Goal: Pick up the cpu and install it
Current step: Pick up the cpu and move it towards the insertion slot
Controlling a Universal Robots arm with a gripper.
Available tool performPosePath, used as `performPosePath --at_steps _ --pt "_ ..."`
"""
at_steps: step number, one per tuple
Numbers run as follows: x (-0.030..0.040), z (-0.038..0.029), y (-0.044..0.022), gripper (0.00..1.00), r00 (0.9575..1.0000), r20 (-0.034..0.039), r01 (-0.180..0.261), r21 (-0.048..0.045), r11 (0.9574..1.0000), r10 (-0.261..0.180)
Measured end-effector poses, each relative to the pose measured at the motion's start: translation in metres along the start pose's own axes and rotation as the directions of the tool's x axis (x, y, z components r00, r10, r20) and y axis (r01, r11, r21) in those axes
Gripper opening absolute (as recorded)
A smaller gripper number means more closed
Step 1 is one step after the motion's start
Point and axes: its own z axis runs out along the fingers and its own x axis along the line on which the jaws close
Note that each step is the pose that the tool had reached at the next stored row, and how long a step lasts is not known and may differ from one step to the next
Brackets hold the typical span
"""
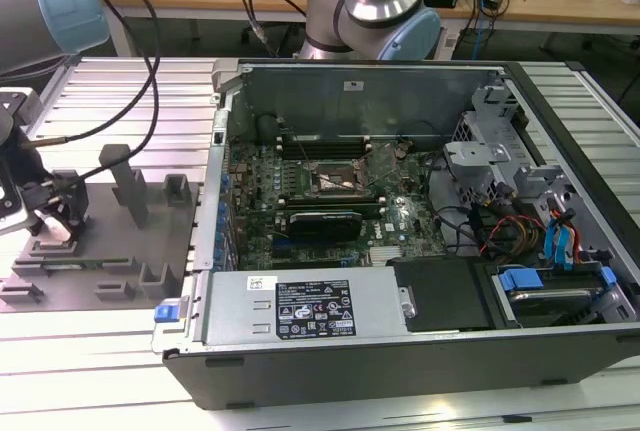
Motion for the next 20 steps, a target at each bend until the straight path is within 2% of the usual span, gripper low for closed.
performPosePath --at_steps 7,13,20 --pt "-0.0003 -0.0174 0.0007 0.55 1.0000 0.0001 0.000 -0.0001 1.0000 0.000" --pt "-0.0007 -0.0410 0.0017 0.55 1.0000 0.0000 0.000 0.0000 1.0000 0.000" --pt "-0.0011 -0.0650 0.0027 0.55 1.0000 0.0001 0.000 0.0000 1.0000 0.000"
